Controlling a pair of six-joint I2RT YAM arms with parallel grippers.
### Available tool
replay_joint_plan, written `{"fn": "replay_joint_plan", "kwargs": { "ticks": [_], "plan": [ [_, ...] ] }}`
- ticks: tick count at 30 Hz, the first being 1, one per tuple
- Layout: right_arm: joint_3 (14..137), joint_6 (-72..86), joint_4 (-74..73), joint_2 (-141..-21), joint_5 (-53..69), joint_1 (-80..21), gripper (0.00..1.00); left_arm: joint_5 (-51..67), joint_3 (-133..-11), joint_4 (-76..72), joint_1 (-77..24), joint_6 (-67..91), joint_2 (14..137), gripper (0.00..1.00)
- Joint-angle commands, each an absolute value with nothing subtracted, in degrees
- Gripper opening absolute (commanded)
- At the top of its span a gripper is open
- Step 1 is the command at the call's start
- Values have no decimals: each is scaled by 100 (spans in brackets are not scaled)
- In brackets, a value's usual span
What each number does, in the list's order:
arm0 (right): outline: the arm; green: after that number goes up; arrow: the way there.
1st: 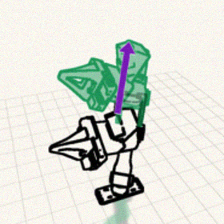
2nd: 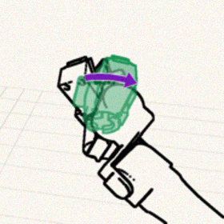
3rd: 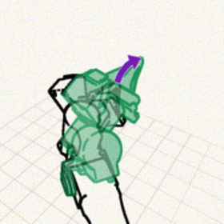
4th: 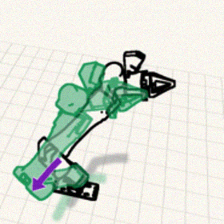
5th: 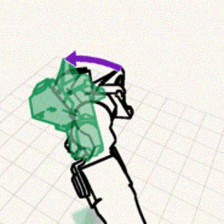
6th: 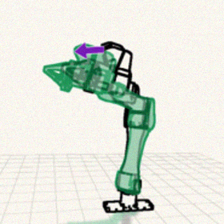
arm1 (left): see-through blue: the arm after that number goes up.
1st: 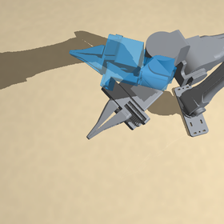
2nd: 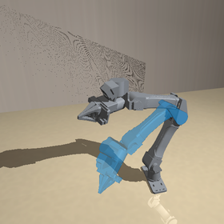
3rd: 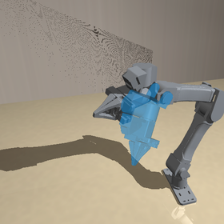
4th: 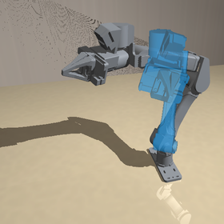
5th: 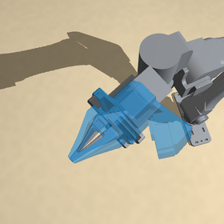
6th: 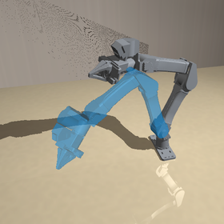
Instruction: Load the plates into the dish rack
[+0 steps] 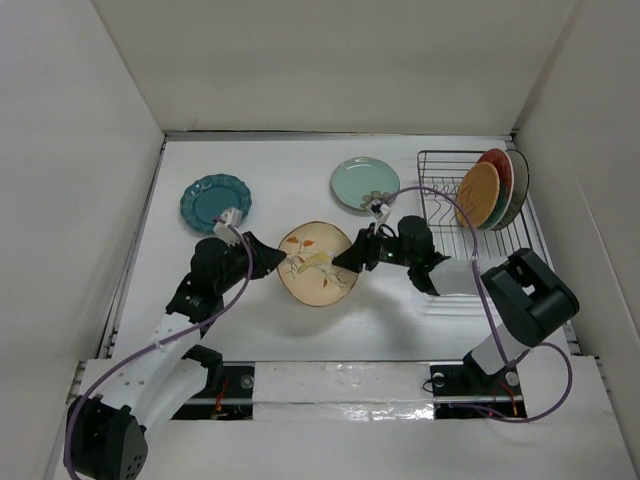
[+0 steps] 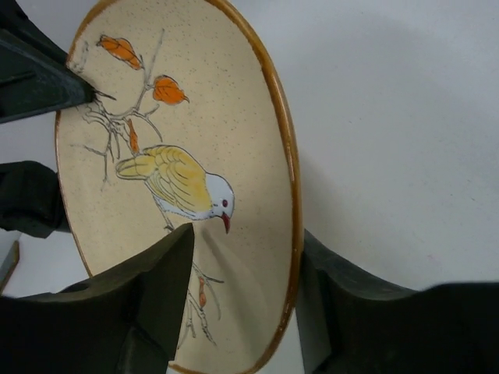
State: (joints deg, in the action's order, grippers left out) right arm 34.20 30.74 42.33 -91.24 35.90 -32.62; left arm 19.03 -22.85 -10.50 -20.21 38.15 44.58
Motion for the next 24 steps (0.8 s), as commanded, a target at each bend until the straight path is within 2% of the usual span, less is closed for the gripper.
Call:
{"fn": "replay_joint_plan", "kwargs": {
  "ticks": [1, 2, 4, 5, 10, 12, 16, 19, 24],
  "plan": [
    [3534, 3427, 5448, -9114, 4569, -3419, 48, 2303, -2997, -1899, -2065, 3965, 4184, 0],
    [3481, 3523, 5658, -9114, 4623, -3419, 30, 2285, -3032, -1855, -2065, 3920, 4175, 0],
    [3446, 3699, 5852, -9132, 4745, -3419, 16, 2224, -3111, -1750, -2065, 3780, 4105, 0],
    [3428, 3770, 6045, -9141, 4798, -3419, 2, 2180, -3120, -1732, -2065, 3762, 4070, 0],
    [3331, 4192, 6521, -8869, 4905, -3419, 0, 1882, -3453, -1135, -2065, 3429, 3832, 2],
    [3348, 4306, 6460, -8544, 4826, -3340, 0, 1793, -3777, -680, -2065, 3121, 3806, 12],
    [3542, 4368, 5908, -7806, 4475, -3007, 0, 1312, -4279, -28, -2065, 2506, 3648, 49],
    [3849, 4272, 5012, -7219, 4026, -2804, 0, 977, -4473, 316, -2065, 2075, 3473, 65],
    [4367, 4000, 3667, -6602, 3280, -2286, 0, 62, -4457, 387, -2065, 1723, 2753, 69]
  ]
}}
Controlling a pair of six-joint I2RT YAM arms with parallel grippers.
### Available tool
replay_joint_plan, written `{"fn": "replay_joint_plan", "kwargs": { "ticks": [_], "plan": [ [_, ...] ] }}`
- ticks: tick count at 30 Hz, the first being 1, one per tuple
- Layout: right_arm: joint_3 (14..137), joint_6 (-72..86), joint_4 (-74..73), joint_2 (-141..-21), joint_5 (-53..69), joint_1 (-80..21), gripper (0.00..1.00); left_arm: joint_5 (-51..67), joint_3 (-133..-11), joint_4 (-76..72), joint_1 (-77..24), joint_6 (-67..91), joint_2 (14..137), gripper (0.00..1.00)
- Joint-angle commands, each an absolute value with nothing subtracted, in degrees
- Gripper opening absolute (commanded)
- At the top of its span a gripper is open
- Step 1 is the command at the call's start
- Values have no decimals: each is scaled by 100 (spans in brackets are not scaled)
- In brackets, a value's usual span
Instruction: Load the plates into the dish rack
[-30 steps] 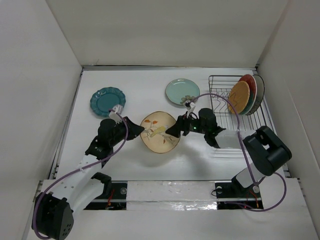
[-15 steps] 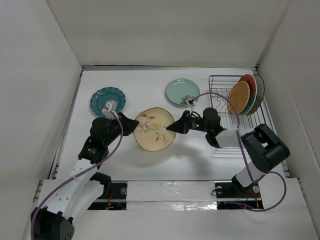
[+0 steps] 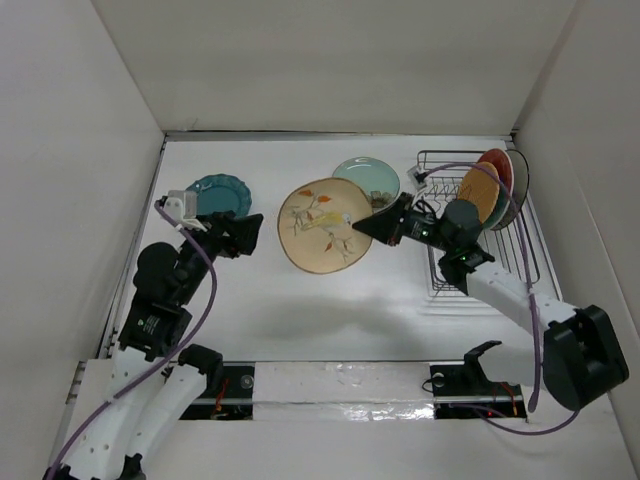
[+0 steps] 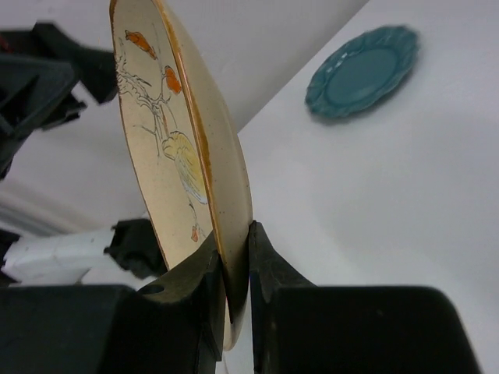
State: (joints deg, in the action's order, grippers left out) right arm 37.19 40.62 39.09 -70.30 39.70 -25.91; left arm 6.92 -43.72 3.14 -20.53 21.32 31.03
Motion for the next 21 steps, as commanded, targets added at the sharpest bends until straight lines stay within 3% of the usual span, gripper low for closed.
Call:
{"fn": "replay_joint_plan", "kwargs": {
  "ticks": [1, 3, 4, 5, 8, 10, 14, 21],
  "plan": [
    [4464, 3869, 3378, -6487, 3113, -2181, 0, 53, -4369, 317, -2065, 1723, 2446, 66],
    [4997, 3281, 1974, -6180, 2202, -1865, 0, 183, -4106, 116, -2065, 1758, 2207, 61],
    [5201, 2948, 1412, -6100, 1675, -1863, 0, 454, -4017, 71, -2065, 1749, 2076, 54],
    [5360, 2466, 649, -5978, 382, -1863, 0, 544, -3947, 53, -2065, 1749, 2048, 50],
    [5713, 1892, 124, -5898, -1854, -1811, 0, 659, -3753, 88, -2145, 1723, 2039, 35],
    [5870, 1706, 36, -5959, -2441, -1758, 0, 703, -3683, 140, -2258, 1583, 2048, 26],
    [6204, 1110, 26, -6178, -3890, -1609, 0, 571, -3630, 211, -2312, 1529, 1837, 25],
    [6442, 379, 517, -6881, -4693, -1047, 0, 580, -3621, 237, -2312, 1556, 1802, 28]
  ]
}}
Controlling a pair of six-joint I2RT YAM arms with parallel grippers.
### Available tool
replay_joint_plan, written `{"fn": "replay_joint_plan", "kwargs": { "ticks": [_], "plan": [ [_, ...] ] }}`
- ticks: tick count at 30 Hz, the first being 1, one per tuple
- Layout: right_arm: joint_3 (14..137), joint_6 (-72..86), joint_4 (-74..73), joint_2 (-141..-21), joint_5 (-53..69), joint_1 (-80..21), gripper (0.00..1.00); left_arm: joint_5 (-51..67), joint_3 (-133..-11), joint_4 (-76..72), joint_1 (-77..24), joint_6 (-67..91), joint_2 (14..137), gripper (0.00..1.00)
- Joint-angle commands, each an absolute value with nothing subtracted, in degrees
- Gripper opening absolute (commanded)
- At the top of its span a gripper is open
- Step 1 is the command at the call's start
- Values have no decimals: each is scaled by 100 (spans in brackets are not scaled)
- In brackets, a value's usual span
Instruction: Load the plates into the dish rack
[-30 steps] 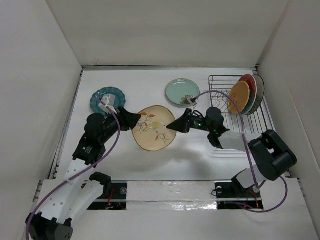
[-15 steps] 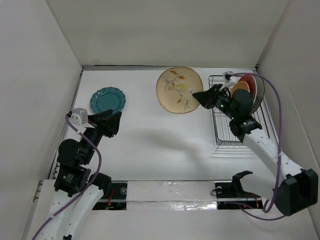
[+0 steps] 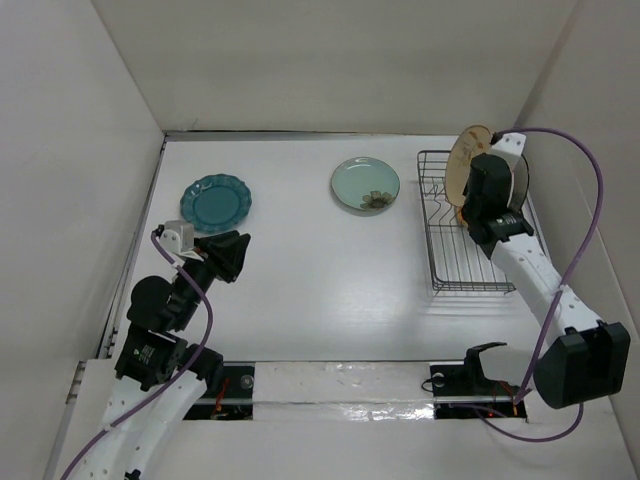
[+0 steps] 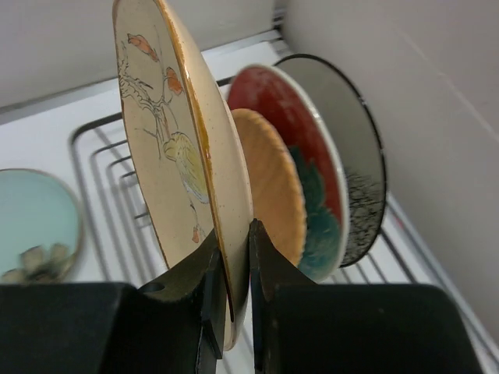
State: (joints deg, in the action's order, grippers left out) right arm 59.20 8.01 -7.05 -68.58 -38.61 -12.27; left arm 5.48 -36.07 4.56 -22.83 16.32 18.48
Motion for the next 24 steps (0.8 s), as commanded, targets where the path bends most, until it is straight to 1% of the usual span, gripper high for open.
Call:
{"fn": "replay_joint_plan", "kwargs": {
  "ticks": [1, 8, 12, 15, 18, 24],
  "plan": [
    [6442, 317, 597, -6969, -4763, -968, 0, 580, -3621, 220, -2312, 1556, 1802, 29],
    [6153, 238, 1535, -7303, -4044, -396, 0, 589, -3612, 220, -2364, 1564, 1898, 29],
    [6170, 237, 1528, -7585, -4000, -273, 0, 554, -3630, 246, -2426, 1564, 1942, 29],
    [5986, 229, 1661, -7567, -3631, -220, 0, 562, -3621, 246, -2426, 1564, 1916, 29],
    [5977, 246, 1460, -7699, -3437, -220, 0, 536, -3621, 255, -2426, 1564, 1907, 29],
    [5459, 237, 1740, -7585, -3533, -325, 0, 606, -3612, 237, -2426, 1573, 2021, 29]
  ]
}}
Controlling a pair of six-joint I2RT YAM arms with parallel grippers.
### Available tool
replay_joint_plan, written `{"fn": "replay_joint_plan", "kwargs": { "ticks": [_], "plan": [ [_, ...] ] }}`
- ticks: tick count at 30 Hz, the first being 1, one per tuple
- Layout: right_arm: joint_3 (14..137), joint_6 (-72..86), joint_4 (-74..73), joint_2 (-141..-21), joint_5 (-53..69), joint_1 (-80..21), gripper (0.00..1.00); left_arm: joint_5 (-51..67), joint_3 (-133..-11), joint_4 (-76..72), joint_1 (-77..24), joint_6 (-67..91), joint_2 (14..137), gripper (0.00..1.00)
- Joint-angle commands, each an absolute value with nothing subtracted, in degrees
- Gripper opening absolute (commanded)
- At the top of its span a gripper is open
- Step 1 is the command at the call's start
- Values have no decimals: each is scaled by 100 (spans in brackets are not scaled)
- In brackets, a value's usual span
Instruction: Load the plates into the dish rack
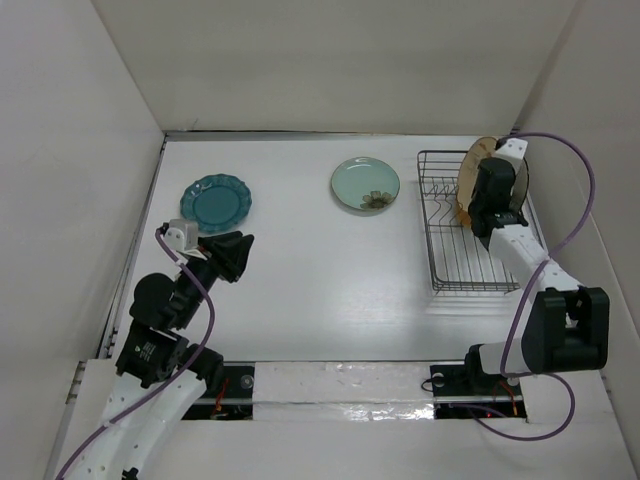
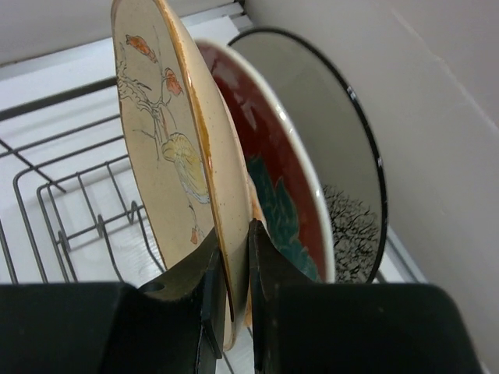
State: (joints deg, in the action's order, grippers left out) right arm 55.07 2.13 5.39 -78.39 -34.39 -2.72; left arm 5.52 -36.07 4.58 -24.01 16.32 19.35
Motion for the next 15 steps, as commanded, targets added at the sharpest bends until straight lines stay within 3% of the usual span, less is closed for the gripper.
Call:
{"fn": "replay_joint_plan", "kwargs": {
  "ticks": [1, 9, 15],
  "plan": [
    [5293, 211, 1801, -7568, -3559, -325, 0, 598, -3612, 229, -2426, 1573, 2048, 29],
    [4896, 378, 2057, -7646, -3393, -395, 0, 571, -3621, 237, -2426, 1573, 2109, 29],
    [4807, 562, 1917, -7506, -3629, -606, 17, 545, -3612, 246, -2426, 1573, 2109, 30]
  ]
}}
